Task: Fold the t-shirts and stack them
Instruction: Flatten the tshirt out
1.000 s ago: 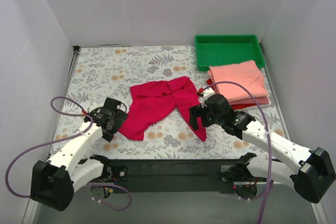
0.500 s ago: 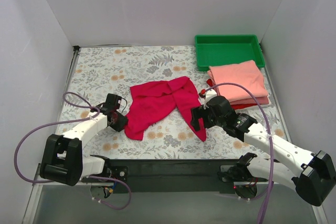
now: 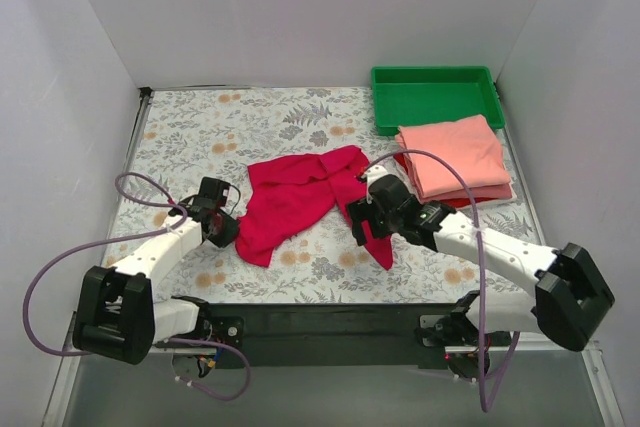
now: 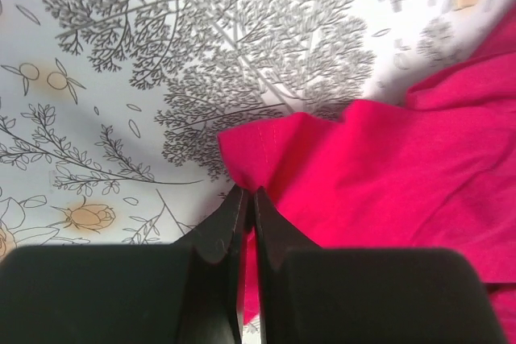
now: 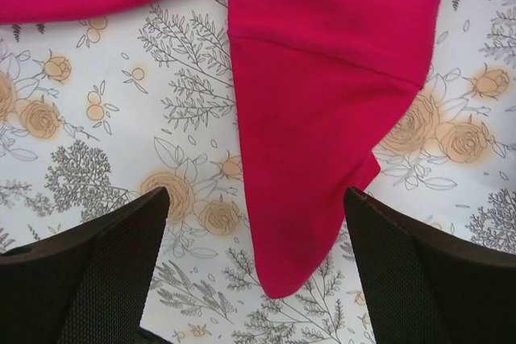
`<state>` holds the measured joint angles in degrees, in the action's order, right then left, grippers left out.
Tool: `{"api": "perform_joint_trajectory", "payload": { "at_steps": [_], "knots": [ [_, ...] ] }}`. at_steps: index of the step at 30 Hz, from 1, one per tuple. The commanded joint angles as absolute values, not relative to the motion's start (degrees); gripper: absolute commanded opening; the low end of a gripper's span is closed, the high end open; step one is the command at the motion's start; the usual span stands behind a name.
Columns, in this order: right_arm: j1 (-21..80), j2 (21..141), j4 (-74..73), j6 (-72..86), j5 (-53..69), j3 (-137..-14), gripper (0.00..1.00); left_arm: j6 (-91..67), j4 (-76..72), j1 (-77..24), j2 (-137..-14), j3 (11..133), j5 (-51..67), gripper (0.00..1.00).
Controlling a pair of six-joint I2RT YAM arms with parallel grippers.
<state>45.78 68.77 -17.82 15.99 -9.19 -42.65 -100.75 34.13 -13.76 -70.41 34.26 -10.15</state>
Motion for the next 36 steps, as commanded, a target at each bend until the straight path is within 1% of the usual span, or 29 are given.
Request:
{"api": "perform_joint_trajectory", "payload": {
  "at_steps": [1, 3, 5, 9, 14, 16, 17, 20, 21, 22, 24, 26, 31, 33, 36],
  "knots": [
    [48.25, 75.66, -15.82, 15.29, -15.28, -48.15, 0.93, -100.55, 35.95, -13.8, -65.67, 37.88, -13.97, 0.0],
    [48.95, 80.75, -15.38, 15.82, -20.64, -51.32, 0.92, -100.63, 36.47, -13.8, -64.6, 38.32, -14.15, 0.0],
    [49.3, 84.18, -14.77, 16.0, -23.19, -53.51, 0.87, -100.72, 36.82, -13.8, -63.28, 38.41, -14.5, 0.0],
    [50.89, 92.52, -13.8, 15.38, -24.96, -59.04, 0.84, -100.81, 37.35, -13.8, -62.58, 38.58, -14.68, 0.0],
    [50.98, 98.78, -13.8, 15.91, -28.12, -62.57, 0.8, -100.46, 37.09, -13.8, -62.14, 38.85, -14.41, 0.0],
    [50.89, 101.07, -13.8, 16.96, -29.61, -63.63, 0.76, -100.37, 36.83, -13.71, -62.23, 39.02, -14.85, 0.0],
    [50.89, 102.55, -13.97, 17.48, -32.58, -64.07, 0.74, -100.37, 36.91, -13.8, -62.4, 39.46, -15.38, 0.0],
    [50.89, 103.71, -15.82, 17.93, -37.77, -65.47, 0.6, -100.72, 37.61, -13.8, -63.02, 40.43, -16.43, 0.0],
    [50.89, 103.54, -15.99, 18.02, -39.1, -65.39, 0.4, -100.9, 37.88, -13.8, -63.19, 41.13, -17.48, 0.0],
    [50.89, 103.1, -16.0, 18.45, -40.59, -65.39, 0.29, -101.51, 38.4, -13.8, -63.28, 41.48, -18.27, 0.0],
    [50.98, 101.18, -16.08, 18.2, -43.5, -65.13, 0.1, -101.69, 39.37, -13.8, -63.11, 42.18, -19.85, 0.0],
    [50.98, 99.5, -16.35, 16.79, -44.29, -65.21, 0.01, -103.09, 40.42, -13.8, -62.75, 42.97, -23.02, 0.0],
    [50.98, 89.75, -17.75, 12.84, -43.95, -66.09, 0.01, -103.01, 43.94, -13.8, -61.26, 49.82, -25.4, 0.0],
    [50.98, 84.13, -18.63, 10.12, -43.68, -66.97, 0.01, -102.57, 46.22, -13.8, -59.16, 55.53, -27.42, 0.0],
    [50.98, 76.66, -20.47, 6.78, -42.2, -71.61, 0.01, -101.0, 48.42, -13.8, -55.47, 64.14, -29.97, 0.0]
  ]
}}
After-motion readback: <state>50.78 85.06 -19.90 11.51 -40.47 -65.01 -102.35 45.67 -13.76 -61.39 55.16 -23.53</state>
